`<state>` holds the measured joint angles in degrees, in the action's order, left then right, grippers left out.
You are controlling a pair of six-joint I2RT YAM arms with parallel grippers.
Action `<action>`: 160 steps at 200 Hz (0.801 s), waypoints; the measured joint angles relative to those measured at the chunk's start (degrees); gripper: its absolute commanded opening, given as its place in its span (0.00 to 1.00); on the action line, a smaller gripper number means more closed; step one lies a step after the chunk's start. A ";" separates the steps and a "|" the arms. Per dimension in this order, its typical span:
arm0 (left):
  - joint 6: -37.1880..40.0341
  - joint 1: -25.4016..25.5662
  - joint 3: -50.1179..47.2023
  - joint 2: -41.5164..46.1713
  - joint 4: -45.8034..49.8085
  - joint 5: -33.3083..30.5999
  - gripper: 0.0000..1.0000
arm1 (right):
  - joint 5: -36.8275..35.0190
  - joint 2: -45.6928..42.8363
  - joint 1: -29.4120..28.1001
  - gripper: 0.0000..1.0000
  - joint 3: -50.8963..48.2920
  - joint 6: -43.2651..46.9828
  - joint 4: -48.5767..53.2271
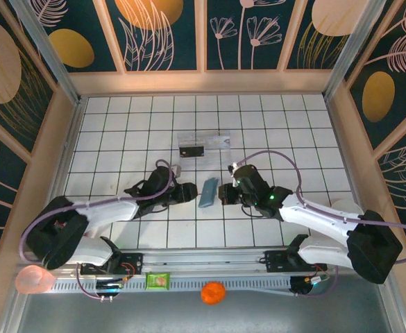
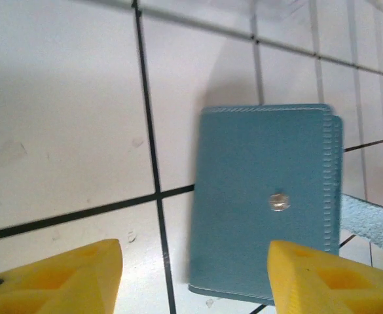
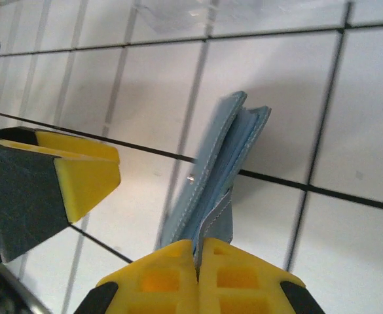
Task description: Take the credit cards out of the card holder
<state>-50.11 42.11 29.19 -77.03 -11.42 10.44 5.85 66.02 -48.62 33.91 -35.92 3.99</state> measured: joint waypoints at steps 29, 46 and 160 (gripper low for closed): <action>1.25 0.00 -0.70 5.38 -0.39 -3.19 0.68 | 0.74 2.69 -1.18 0.00 5.79 0.22 -0.13; 1.90 0.00 -1.05 5.97 -0.44 -3.69 0.68 | 0.81 4.48 -1.40 0.00 7.21 0.22 -0.35; 4.28 0.00 -0.57 -2.82 -4.11 -1.20 0.63 | -8.57 11.02 8.00 0.00 -1.73 -0.90 4.24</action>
<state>-45.82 42.11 28.62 -79.85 -15.53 9.23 -2.72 77.03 -40.62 32.18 -36.82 8.23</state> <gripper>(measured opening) 0.646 0.052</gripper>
